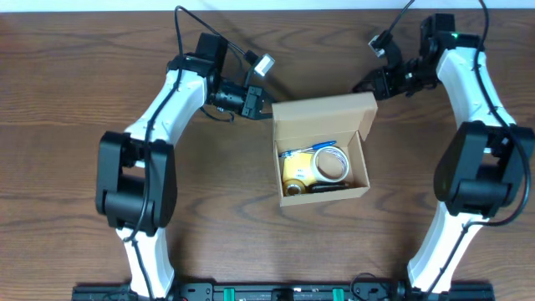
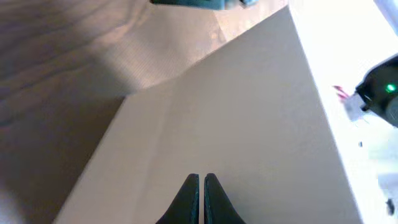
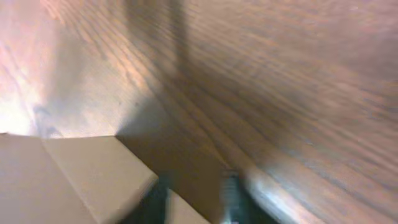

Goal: Pack container
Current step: 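Fold the lid over the box toward the near side with both grippers, then press the closed lid down with both grippers at its far corners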

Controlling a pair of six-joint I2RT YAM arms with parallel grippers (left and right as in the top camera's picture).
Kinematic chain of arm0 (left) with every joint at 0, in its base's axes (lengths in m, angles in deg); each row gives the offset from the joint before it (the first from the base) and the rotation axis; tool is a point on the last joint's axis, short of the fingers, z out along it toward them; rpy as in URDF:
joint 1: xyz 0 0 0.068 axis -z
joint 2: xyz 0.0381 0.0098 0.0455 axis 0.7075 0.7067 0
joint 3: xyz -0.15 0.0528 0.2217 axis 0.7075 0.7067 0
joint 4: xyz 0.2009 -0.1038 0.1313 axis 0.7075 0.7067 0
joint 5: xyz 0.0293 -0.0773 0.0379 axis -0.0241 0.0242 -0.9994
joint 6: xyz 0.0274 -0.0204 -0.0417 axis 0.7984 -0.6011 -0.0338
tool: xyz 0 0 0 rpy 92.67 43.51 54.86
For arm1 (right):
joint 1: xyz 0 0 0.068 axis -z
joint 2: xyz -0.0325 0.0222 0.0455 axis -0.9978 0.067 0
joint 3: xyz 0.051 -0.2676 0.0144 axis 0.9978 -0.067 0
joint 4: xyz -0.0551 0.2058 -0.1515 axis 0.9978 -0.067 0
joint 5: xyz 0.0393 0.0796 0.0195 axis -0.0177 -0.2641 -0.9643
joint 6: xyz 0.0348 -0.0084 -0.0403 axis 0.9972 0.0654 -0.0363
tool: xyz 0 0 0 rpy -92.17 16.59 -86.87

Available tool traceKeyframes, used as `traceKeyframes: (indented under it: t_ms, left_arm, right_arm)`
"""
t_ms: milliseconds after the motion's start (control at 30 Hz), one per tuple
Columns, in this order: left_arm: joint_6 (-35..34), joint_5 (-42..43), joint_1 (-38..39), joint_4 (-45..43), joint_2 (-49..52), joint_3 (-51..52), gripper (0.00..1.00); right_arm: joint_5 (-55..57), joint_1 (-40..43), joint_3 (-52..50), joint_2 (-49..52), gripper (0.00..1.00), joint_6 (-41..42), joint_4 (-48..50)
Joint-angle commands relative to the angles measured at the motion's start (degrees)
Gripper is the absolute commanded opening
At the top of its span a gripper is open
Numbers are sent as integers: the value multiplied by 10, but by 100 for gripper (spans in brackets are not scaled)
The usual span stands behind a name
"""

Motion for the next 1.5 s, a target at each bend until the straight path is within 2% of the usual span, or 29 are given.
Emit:
traceKeyframes:
  t_ms: [0, 33, 133, 233, 400, 533, 733, 900, 967, 1000, 1167, 1233, 1367, 1467]
  left_arm:
    - [46, -24, 20, 38, -39, -11, 6]
    - [58, -38, 27, 60, -46, -11, 6]
    - [110, -80, 52, 132, -56, -11, 6]
    - [159, -89, 83, 190, -54, -8, 6]
    - [168, -141, 127, 218, -55, -7, 6]
    - [80, -272, 159, 203, -55, -7, 9]
    - [-19, -386, 184, 186, -55, -7, 9]
    - [-47, -408, 184, 191, -55, -7, 8]
    - [-53, -408, 184, 189, -55, -7, 8]
    - [-59, -408, 184, 187, -56, -7, 8]
    - [-72, -408, 186, 188, -56, -7, 8]
    - [-84, -421, 191, 192, -56, -7, 8]
    - [-177, -558, 200, 193, -62, -7, 6]
    - [-194, -590, 200, 182, -83, -7, 6]
  right_arm:
    - [20, 19, 20, 1, 56, 77, 13]
    - [31, 25, 23, 1, 65, 102, 17]
    - [44, 41, 34, 1, 74, 131, 12]
    - [49, 51, 50, 1, 91, 131, -14]
    - [95, 47, 61, -3, 89, 120, -74]
    - [129, 36, 61, -11, 92, 111, -112]
    - [137, 17, 61, -51, 75, 109, -171]
    - [150, -8, 60, -118, 41, 110, -211]
    - [165, -31, 60, -152, 36, 112, -234]
    - [185, -49, 58, -167, 30, 125, -245]
    - [230, -129, 52, -193, 9, 151, -292]
    - [239, -145, 50, -193, 6, 162, -304]
    - [256, -155, 17, -201, 6, 191, -318]
    - [270, -156, -72, -242, 6, 212, -289]
